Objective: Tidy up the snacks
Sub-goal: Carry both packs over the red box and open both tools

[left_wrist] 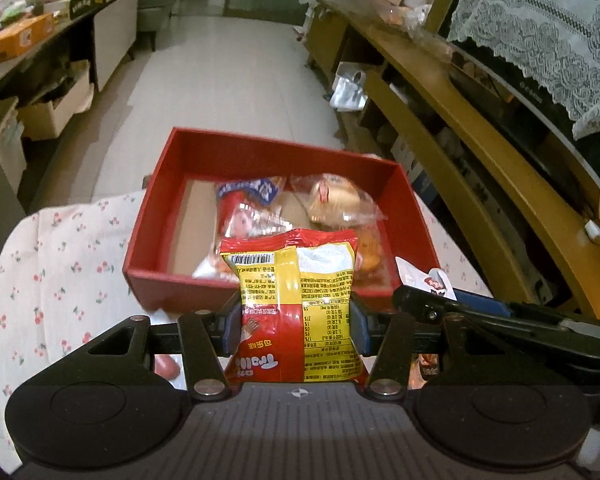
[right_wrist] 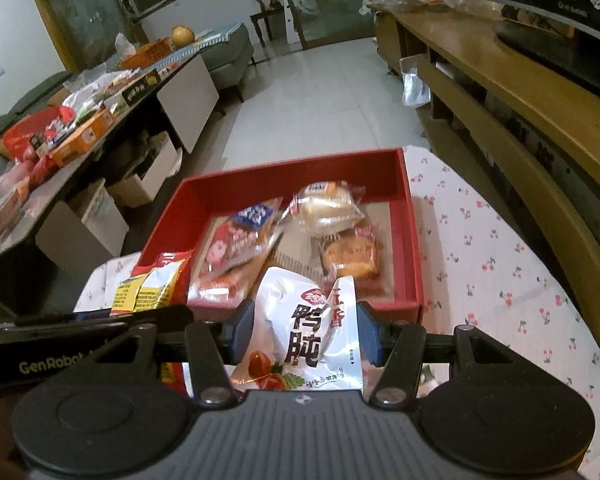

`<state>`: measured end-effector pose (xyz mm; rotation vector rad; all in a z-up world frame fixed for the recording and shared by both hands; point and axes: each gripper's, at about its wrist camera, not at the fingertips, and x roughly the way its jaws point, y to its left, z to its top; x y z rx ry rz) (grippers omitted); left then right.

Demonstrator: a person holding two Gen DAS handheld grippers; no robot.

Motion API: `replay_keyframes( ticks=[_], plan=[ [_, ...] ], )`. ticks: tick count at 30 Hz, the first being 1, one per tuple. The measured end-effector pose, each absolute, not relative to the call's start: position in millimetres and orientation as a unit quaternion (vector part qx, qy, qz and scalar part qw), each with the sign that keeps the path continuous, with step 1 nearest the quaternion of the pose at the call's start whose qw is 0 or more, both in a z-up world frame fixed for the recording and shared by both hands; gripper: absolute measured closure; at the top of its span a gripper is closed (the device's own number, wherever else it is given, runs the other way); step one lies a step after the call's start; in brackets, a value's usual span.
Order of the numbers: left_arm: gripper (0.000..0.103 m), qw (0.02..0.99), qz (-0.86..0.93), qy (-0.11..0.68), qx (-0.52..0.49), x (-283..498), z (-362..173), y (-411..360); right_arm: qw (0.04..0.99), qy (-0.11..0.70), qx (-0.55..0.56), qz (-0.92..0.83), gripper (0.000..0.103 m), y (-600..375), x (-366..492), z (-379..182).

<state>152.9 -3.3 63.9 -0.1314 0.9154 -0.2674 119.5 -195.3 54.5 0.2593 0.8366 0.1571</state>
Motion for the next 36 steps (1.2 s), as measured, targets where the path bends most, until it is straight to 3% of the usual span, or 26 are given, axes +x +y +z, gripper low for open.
replay_keyframes(
  ticks=[17,30,34,36],
  plan=[
    [0.045,0.899,-0.103,0.420,-0.063,208.5,68.8,-1.9,0.907,0.389,0.140,0.080,0.035,-192.3,185.4,56.6],
    [0.044,0.889,-0.079,0.447,-0.069,249.3,33.4,6.2,0.893,0.416,0.146,0.083,0.034,-186.3,236.5,16.0],
    [0.041,0.886,-0.074,0.451,-0.075,253.2,28.7,11.6,0.892,0.419,0.146,0.085,0.033,-182.6,241.8,9.1],
    [0.034,0.888,-0.071,0.448,-0.076,253.1,29.8,14.4,0.895,0.413,0.145,0.084,0.033,-182.6,241.5,10.3]
  ],
)
